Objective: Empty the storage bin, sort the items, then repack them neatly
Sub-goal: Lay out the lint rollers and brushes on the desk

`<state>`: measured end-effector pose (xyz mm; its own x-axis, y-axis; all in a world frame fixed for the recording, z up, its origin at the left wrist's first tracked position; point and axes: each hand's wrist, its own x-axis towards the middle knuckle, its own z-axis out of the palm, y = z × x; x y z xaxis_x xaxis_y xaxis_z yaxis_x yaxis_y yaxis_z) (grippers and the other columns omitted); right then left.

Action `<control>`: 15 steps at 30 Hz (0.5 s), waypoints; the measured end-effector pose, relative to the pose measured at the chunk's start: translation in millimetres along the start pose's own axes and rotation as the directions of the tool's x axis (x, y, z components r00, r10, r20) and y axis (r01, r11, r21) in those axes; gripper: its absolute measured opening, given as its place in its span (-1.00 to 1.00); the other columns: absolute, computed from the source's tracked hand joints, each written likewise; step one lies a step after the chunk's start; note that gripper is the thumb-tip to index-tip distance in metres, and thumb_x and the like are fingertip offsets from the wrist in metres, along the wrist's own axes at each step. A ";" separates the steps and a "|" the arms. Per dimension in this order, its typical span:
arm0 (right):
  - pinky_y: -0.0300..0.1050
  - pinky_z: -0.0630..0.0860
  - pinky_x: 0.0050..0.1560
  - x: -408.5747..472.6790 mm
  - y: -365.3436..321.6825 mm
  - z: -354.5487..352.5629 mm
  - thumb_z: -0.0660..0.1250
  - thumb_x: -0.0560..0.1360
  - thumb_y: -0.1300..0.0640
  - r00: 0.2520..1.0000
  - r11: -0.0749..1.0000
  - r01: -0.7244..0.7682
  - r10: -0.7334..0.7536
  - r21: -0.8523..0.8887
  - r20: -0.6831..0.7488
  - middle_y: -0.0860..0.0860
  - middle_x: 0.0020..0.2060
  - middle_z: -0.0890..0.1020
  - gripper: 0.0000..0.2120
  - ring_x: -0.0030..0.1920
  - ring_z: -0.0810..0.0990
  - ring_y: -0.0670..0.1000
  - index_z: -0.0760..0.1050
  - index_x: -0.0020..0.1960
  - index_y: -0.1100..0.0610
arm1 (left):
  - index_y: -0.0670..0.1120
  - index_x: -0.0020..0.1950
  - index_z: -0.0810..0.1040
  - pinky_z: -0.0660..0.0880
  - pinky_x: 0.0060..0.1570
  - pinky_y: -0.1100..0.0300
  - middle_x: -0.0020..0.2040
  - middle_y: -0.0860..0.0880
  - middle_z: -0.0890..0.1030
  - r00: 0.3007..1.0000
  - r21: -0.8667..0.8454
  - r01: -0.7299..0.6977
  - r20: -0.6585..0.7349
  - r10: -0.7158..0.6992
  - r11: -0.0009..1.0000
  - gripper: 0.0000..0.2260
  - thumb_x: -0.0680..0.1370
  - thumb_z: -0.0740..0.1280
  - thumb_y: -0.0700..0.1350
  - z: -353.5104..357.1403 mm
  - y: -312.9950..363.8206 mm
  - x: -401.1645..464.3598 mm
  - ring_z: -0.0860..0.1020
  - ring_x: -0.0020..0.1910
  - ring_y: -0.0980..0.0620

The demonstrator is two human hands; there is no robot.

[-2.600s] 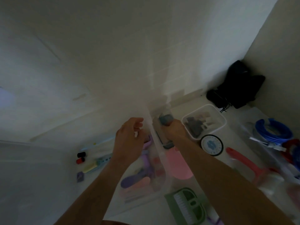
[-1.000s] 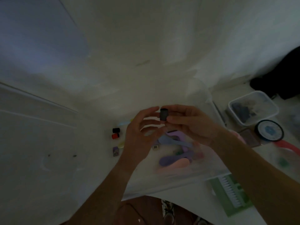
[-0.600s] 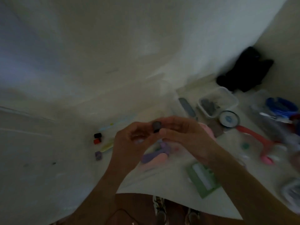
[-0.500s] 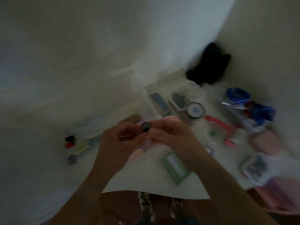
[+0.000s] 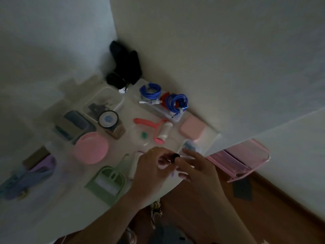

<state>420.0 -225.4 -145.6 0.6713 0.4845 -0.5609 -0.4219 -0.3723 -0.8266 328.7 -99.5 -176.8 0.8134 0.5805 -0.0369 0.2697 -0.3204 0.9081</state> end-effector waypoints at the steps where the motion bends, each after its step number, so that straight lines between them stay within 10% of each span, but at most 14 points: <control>1: -0.15 0.65 -0.10 10.7 1.6 -10.4 0.54 0.34 -0.03 0.999 0.995 0.035 -0.039 -0.088 -0.038 -0.05 -0.06 0.71 -0.57 -0.09 0.71 -0.05 0.58 0.18 -0.05 | 0.00 -0.01 0.66 0.54 -0.13 0.33 -0.14 0.12 0.66 1.000 0.039 -0.027 0.013 0.027 0.999 -0.84 0.46 0.49 0.00 16.6 -2.1 9.7 0.63 -0.16 0.21; 6: -0.42 0.52 -0.21 80.8 5.9 -48.9 0.48 0.43 0.09 0.954 0.872 0.202 -0.278 -0.446 -0.112 -0.14 -0.14 0.70 -0.83 -0.16 0.66 -0.23 0.62 0.01 -0.04 | -0.05 0.02 0.62 0.54 -0.10 0.13 -0.10 0.07 0.62 0.995 0.188 -0.078 -0.053 0.090 0.979 -0.77 0.41 0.49 -0.05 89.7 -16.7 64.0 0.56 -0.15 0.15; 10: -0.18 0.44 -0.22 149.3 -2.9 -77.5 0.23 0.56 0.22 0.955 0.828 0.110 -0.241 -0.549 -0.173 0.05 -0.04 0.62 -0.90 -0.11 0.61 0.04 0.45 0.07 0.11 | -0.14 0.41 0.38 0.44 0.25 0.13 0.25 -0.06 0.54 0.998 0.270 0.009 -0.066 0.009 0.963 -0.29 0.39 0.52 0.16 131.8 -28.0 107.3 0.48 0.23 0.02; 15: -0.12 0.39 -0.07 209.5 -9.3 -91.7 0.28 0.54 0.04 0.970 0.479 0.150 -0.240 -0.865 0.036 0.07 0.12 0.37 -0.62 -0.01 0.49 0.09 0.36 0.29 0.19 | -0.30 0.47 0.24 0.49 0.26 0.01 0.32 -0.21 0.50 0.988 0.491 0.123 -0.138 -0.062 0.863 -0.02 0.32 0.51 0.29 172.3 -51.2 144.5 0.50 0.27 -0.13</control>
<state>620.4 -193.0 -251.2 0.7307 0.5876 -0.3477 0.4258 -0.7903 -0.4407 521.2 -128.1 -300.5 0.7161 0.6972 -0.0349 0.5854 -0.5724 0.5742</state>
